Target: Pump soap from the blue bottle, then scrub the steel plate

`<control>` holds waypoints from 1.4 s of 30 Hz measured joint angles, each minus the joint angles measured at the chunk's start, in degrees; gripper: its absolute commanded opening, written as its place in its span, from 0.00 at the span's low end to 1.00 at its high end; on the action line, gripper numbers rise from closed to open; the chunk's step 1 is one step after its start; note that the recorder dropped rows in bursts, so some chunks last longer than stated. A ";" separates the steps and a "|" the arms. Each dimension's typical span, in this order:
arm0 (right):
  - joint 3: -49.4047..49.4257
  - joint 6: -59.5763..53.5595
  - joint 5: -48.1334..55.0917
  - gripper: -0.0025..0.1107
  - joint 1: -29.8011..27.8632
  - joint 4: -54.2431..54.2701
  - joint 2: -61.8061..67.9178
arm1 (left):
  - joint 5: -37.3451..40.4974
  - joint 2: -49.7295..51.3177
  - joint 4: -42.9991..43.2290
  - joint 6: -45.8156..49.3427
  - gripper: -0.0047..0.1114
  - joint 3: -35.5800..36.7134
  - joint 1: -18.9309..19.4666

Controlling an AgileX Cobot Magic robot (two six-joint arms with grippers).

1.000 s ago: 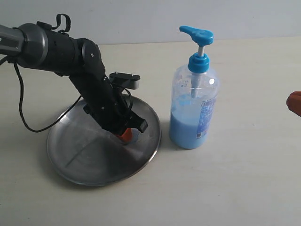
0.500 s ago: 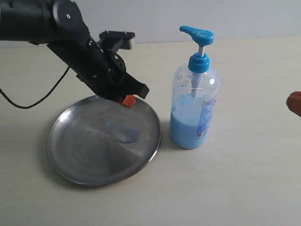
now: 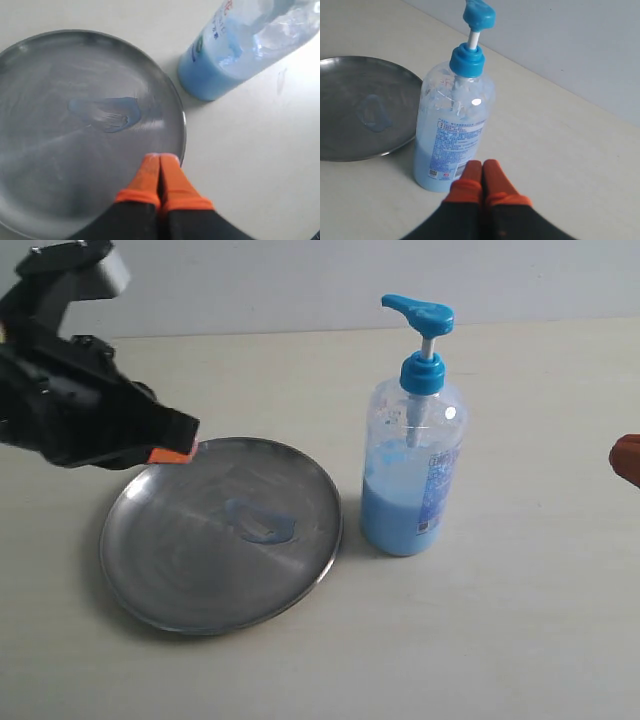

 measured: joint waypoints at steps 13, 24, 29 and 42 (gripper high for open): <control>0.00 4.58 -0.12 0.02 0.00 0.00 -5.83 | -1.80 -39.66 0.00 -1.38 0.04 11.20 0.00; 0.00 10.48 -0.15 0.02 0.00 0.38 -5.46 | -4.92 -45.91 0.50 -0.60 0.04 11.20 0.00; 0.00 10.59 -0.15 0.02 0.00 0.38 -5.46 | -5.19 -46.00 0.50 -0.60 0.04 11.20 0.00; 0.00 10.69 -0.15 0.02 0.00 0.17 -5.46 | -5.19 -46.00 0.50 -0.60 0.04 11.20 0.00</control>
